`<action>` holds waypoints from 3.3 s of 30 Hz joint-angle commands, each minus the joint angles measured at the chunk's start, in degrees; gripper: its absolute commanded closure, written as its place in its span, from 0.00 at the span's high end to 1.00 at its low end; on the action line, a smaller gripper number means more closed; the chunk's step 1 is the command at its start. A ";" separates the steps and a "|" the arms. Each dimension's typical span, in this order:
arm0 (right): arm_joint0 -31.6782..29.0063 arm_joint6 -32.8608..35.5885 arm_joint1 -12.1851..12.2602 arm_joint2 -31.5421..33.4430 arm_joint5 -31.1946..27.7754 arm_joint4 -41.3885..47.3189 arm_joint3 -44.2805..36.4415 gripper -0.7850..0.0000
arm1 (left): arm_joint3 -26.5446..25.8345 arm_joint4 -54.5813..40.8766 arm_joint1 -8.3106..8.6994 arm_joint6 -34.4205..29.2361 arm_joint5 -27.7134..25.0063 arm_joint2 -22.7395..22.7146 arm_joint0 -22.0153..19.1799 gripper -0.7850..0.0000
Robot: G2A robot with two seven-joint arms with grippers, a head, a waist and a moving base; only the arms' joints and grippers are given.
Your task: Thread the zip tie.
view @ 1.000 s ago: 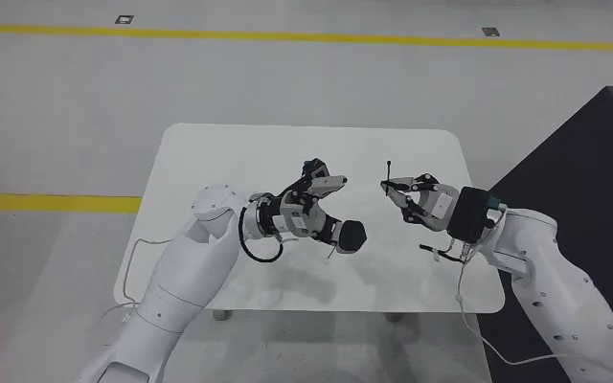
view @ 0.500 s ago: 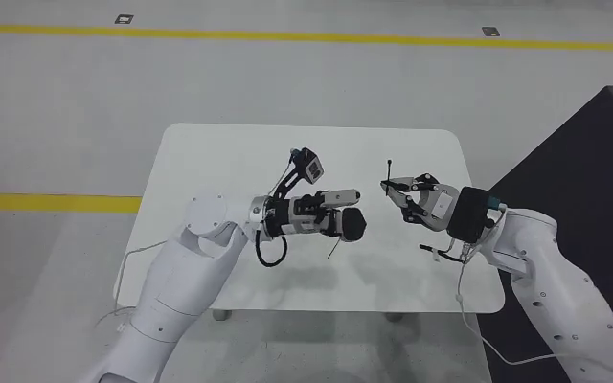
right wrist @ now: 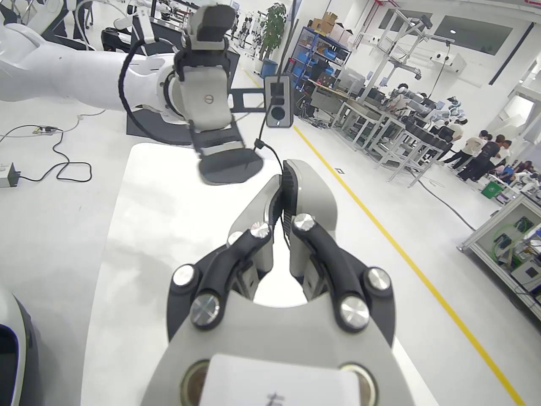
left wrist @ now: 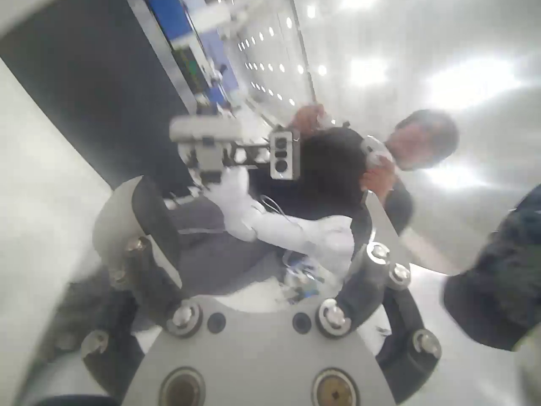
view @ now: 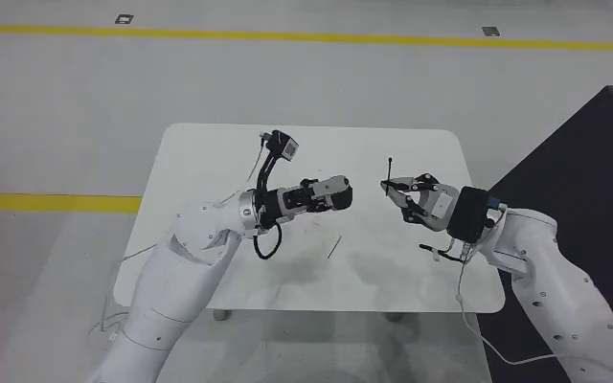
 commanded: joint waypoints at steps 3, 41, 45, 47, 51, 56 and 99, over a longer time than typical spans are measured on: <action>0.00 0.00 0.00 0.00 0.00 0.00 0.00 0.00 | -1.21 44.87 0.22 26.51 -9.01 -0.44 3.60 1.00; 0.00 0.00 0.00 0.00 0.00 0.00 0.00 0.00 | -14.02 55.27 0.06 28.72 -5.59 2.20 12.01 1.00; -0.41 0.91 -0.07 0.07 1.41 -0.32 -0.13 0.00 | -15.17 60.12 0.02 29.03 -1.29 2.24 12.71 1.00; -0.94 1.63 -0.13 0.33 3.11 -1.43 -0.71 0.00 | -15.39 62.03 -0.12 29.54 0.47 2.66 12.74 1.00; -1.40 2.28 -0.16 0.88 5.83 -6.23 -2.02 0.00 | -15.87 63.10 -0.36 30.02 2.41 3.24 12.92 1.00; -1.62 1.60 -0.29 0.38 7.90 -11.72 -2.76 0.00 | -16.64 62.69 -0.66 29.41 2.91 4.29 12.83 1.00; -1.62 0.86 -0.39 -0.04 8.79 -13.81 -2.99 0.00 | -14.55 60.42 -2.99 28.24 6.54 6.48 11.06 0.20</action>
